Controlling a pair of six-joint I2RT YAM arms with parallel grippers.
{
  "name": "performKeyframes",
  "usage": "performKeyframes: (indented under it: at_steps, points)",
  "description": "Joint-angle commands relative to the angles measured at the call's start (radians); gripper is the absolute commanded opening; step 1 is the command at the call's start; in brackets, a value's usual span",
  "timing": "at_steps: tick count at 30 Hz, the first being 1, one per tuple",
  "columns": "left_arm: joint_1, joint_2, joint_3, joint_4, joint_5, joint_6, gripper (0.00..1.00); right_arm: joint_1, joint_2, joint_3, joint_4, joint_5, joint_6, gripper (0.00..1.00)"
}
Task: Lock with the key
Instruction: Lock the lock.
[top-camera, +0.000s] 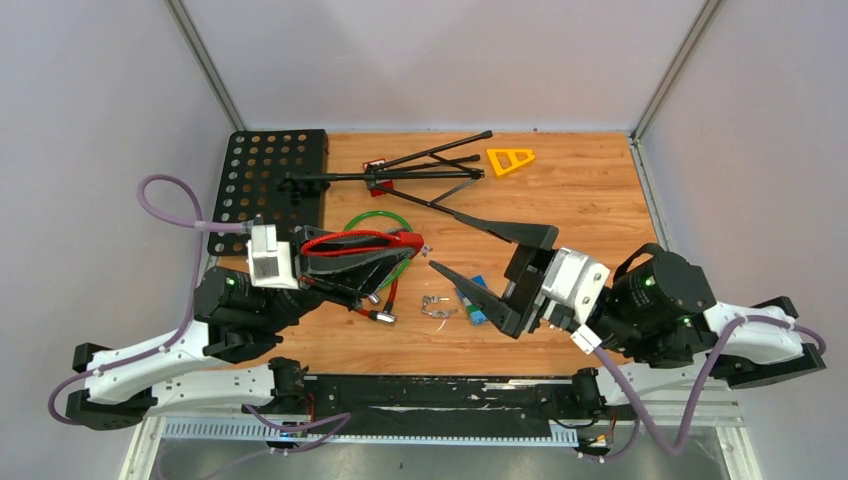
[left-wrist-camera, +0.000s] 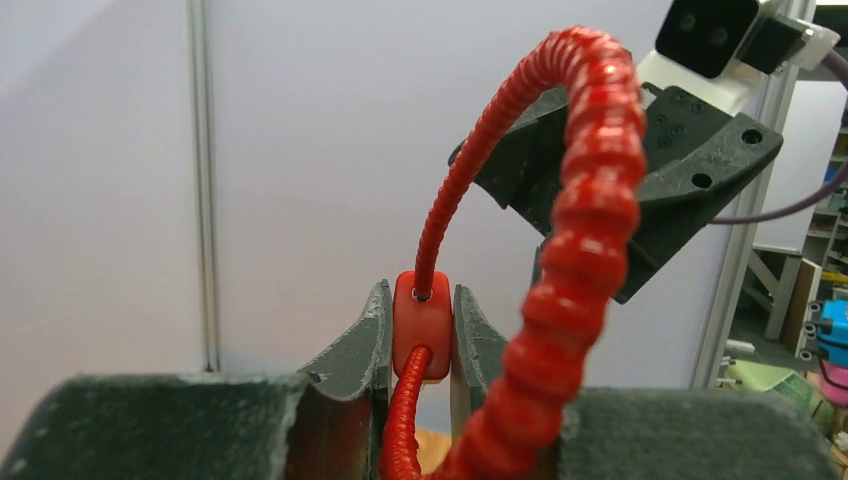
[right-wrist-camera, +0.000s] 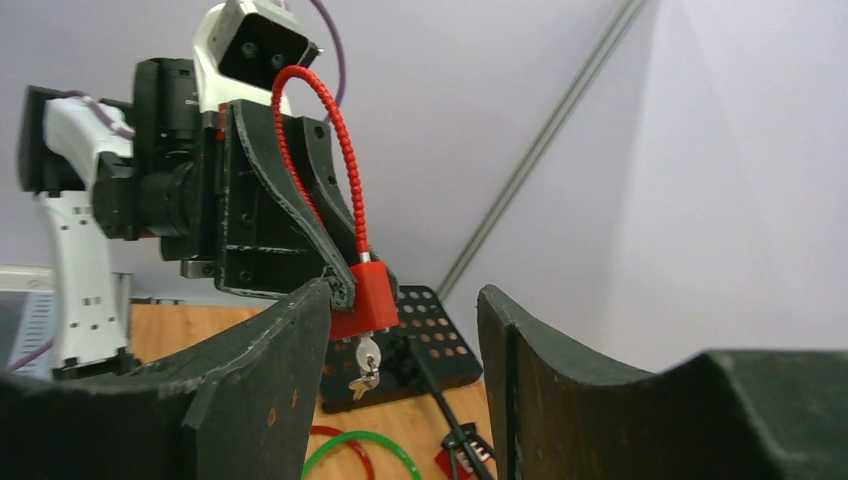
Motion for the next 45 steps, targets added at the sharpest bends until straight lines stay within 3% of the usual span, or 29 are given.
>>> performKeyframes:
  at_steps: [1,7,13,22,28,32,39,45]
  points:
    - [-0.001,-0.013,0.01,0.02,0.029,-0.007,0.0,-0.043,0.002,0.041,-0.197,-0.136,0.205,0.56]
    - [-0.001,-0.016,0.014,0.028,0.104,-0.011,0.0,-0.161,-0.004,0.073,-0.251,-0.235,0.352,0.52]
    - [-0.001,-0.025,0.011,0.061,0.245,-0.011,0.0,-0.369,-0.009,0.075,-0.284,-0.527,0.543,0.47]
    - [-0.001,-0.062,-0.01,0.146,0.375,0.042,0.0,-0.501,-0.061,-0.071,0.051,-0.812,0.982,0.48]
    - [-0.001,-0.103,-0.012,0.155,0.416,0.095,0.0,-0.536,-0.045,-0.151,0.275,-0.81,1.357,0.47]
    - [-0.001,-0.121,-0.011,0.136,0.441,0.128,0.0,-0.538,-0.015,-0.164,0.317,-0.751,1.523,0.45]
    - [-0.001,-0.125,0.001,0.065,0.526,0.309,0.0,-0.537,0.049,-0.15,0.396,-0.775,1.606,0.44]
    - [-0.001,-0.119,0.018,0.021,0.516,0.333,0.0,-0.538,0.096,-0.103,0.394,-0.865,1.599,0.45]
